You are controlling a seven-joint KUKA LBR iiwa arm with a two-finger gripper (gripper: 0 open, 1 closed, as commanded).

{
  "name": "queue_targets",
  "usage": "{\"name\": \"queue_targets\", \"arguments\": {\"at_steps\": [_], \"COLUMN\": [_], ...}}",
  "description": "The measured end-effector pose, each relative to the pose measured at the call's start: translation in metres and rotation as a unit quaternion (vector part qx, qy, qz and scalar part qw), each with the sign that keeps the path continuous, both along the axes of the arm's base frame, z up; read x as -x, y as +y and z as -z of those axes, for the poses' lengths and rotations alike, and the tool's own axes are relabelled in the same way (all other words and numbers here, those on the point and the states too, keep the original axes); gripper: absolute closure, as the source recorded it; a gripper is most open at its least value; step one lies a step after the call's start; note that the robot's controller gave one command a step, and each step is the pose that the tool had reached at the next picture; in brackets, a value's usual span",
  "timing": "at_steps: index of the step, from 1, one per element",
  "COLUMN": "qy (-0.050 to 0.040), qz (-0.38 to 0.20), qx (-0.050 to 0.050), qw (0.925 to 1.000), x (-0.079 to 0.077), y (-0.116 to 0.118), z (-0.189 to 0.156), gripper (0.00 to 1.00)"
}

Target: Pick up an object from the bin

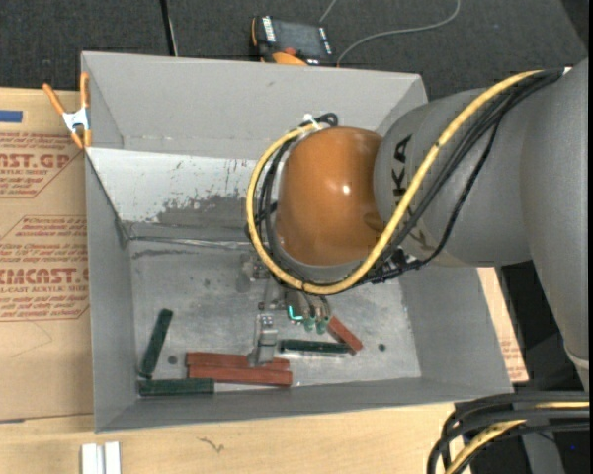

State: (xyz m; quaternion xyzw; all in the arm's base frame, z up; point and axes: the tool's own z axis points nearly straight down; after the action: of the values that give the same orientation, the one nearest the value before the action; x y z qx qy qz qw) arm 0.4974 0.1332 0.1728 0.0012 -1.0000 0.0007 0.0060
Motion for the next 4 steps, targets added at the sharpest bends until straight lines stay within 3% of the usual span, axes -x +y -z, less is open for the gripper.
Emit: {"name": "queue_targets", "arguments": {"at_steps": [1, 2, 3, 4], "qy": [-0.0083, -0.0033, -0.0087, -0.0103], "qz": [0.013, 0.012, -0.016, -0.015], "qx": [-0.001, -0.001, -0.003, -0.003], "qw": [0.9999, 0.9999, 0.9998, 0.9998], "x": [0.016, 0.018, -0.037, -0.007], "y": [0.007, 0.007, 0.076, 0.066], "z": [0.108, 0.106, 0.007, -0.101], "gripper": [0.0, 1.0, 1.0, 1.0]}}
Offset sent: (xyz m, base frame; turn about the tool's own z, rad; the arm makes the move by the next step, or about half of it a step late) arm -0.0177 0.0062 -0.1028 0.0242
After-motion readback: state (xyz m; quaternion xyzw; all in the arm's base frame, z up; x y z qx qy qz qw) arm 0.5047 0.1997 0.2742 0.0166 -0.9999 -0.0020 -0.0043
